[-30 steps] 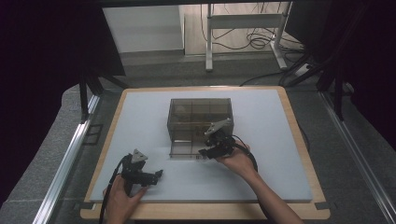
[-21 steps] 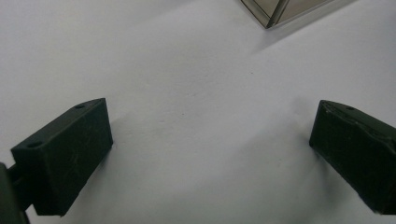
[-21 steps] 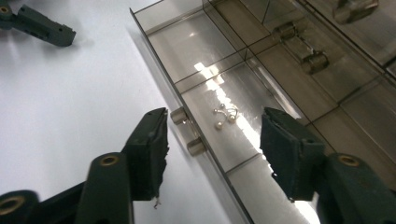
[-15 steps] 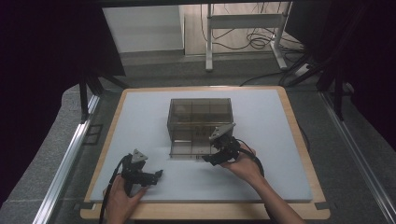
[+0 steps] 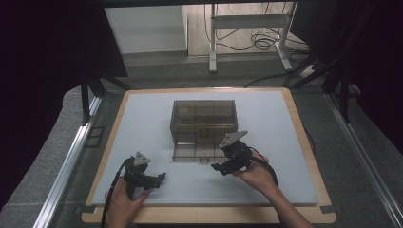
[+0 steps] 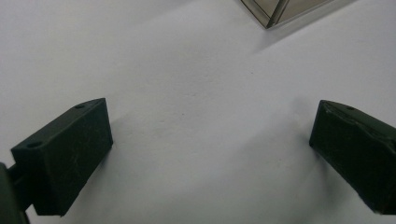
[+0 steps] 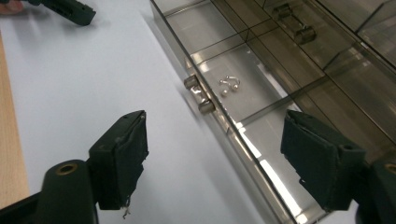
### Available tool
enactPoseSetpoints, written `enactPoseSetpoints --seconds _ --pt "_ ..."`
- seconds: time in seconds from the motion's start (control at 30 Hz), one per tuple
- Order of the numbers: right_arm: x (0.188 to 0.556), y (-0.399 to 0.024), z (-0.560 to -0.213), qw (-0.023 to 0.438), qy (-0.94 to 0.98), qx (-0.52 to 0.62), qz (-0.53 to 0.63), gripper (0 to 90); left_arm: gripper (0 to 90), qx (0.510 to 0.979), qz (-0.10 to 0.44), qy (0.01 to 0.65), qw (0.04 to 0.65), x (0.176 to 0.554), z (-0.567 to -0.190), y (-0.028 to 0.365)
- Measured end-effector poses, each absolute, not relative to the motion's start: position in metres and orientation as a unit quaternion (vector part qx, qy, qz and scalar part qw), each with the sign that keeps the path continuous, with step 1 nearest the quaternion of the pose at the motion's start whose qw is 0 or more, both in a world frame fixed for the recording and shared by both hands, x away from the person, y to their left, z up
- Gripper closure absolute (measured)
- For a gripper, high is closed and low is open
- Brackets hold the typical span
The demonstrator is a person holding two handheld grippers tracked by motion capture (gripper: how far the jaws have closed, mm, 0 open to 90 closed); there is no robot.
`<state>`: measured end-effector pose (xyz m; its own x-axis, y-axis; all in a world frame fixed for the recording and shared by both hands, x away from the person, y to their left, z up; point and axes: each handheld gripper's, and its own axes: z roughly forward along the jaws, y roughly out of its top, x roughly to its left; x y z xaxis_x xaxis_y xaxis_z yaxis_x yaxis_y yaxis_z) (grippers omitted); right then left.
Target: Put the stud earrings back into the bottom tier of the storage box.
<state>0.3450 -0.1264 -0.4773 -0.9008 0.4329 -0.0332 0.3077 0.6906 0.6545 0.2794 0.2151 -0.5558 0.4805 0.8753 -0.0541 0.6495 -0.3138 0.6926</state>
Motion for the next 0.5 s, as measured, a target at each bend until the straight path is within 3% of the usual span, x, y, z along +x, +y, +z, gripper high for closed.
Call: enactPoseSetpoints --seconds 0.5 --pt "0.326 -0.159 -0.484 0.099 0.915 0.213 0.328 11.0 0.0 0.792 0.168 0.482 0.335 0.279 -0.556 0.215"
